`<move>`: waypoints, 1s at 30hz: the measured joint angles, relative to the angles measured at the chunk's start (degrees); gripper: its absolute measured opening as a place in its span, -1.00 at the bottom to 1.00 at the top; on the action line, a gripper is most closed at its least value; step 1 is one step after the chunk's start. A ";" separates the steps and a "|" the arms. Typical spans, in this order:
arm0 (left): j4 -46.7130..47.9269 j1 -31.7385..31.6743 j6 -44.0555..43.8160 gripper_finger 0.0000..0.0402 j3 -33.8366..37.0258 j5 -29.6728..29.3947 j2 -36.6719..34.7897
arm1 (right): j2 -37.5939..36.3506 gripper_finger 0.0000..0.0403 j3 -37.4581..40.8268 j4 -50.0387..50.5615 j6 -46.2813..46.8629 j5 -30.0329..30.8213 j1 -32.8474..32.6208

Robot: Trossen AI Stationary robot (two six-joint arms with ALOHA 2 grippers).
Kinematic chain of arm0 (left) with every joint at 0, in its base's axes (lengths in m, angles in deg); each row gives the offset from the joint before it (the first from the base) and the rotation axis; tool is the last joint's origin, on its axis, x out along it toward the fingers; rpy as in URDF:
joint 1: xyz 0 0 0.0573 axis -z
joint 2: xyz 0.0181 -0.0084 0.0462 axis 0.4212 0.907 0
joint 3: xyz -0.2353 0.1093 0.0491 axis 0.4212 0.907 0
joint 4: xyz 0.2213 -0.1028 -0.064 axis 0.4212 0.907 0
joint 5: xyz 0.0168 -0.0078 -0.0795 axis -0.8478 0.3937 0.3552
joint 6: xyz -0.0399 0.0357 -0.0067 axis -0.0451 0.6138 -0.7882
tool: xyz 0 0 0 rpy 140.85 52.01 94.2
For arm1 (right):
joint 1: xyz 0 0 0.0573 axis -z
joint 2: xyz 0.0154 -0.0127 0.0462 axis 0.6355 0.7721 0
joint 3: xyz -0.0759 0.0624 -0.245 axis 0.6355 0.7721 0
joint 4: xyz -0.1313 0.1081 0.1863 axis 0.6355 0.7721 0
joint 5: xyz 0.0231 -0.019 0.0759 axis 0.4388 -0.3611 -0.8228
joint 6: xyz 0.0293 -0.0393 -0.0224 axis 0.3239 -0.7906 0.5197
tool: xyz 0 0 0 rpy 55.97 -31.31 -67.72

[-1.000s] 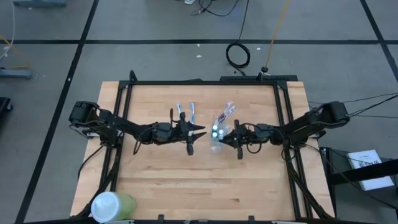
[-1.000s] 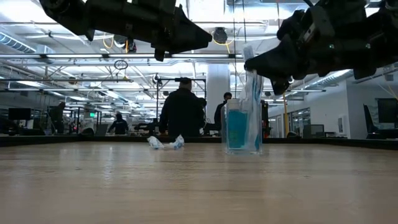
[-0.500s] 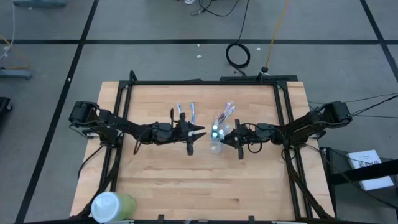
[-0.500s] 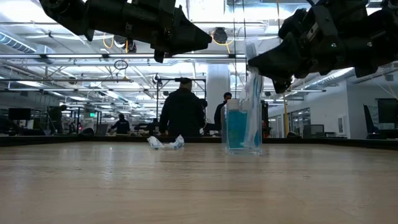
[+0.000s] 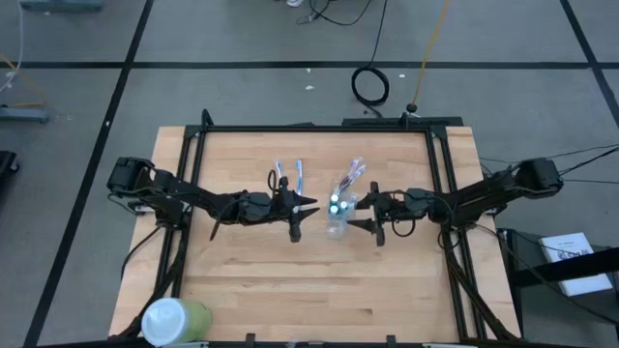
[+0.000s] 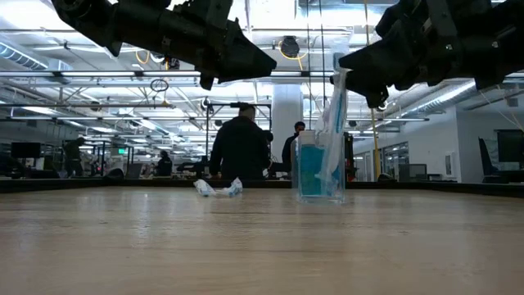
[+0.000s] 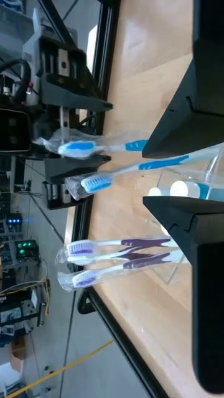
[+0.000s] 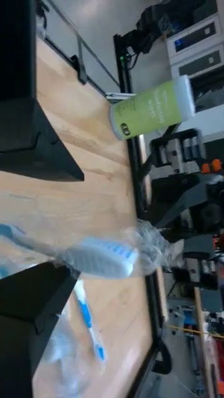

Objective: Pick & Place toothbrushing station
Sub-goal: Put the blue toothbrush into the transparent organizer

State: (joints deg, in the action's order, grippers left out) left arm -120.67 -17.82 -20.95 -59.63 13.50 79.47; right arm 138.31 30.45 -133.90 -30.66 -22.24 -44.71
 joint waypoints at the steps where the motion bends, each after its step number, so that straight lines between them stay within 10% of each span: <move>1: 0.02 0.00 0.00 -0.43 0.00 0.00 0.00 | -0.16 0.03 0.00 1.13 0.09 -0.04 0.00; 14: 0.37 0.00 -0.13 -0.43 0.00 0.00 0.00 | -2.28 0.03 0.00 16.96 5.51 -0.66 0.01; 30: 10.64 -0.90 -9.24 -0.43 -0.04 -5.47 0.00 | -22.22 0.00 0.00 28.50 11.75 -8.94 0.02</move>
State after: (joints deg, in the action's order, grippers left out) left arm -110.03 -18.71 -30.19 -59.67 8.03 79.47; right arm 116.09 30.45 -105.40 -18.91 -31.18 -44.69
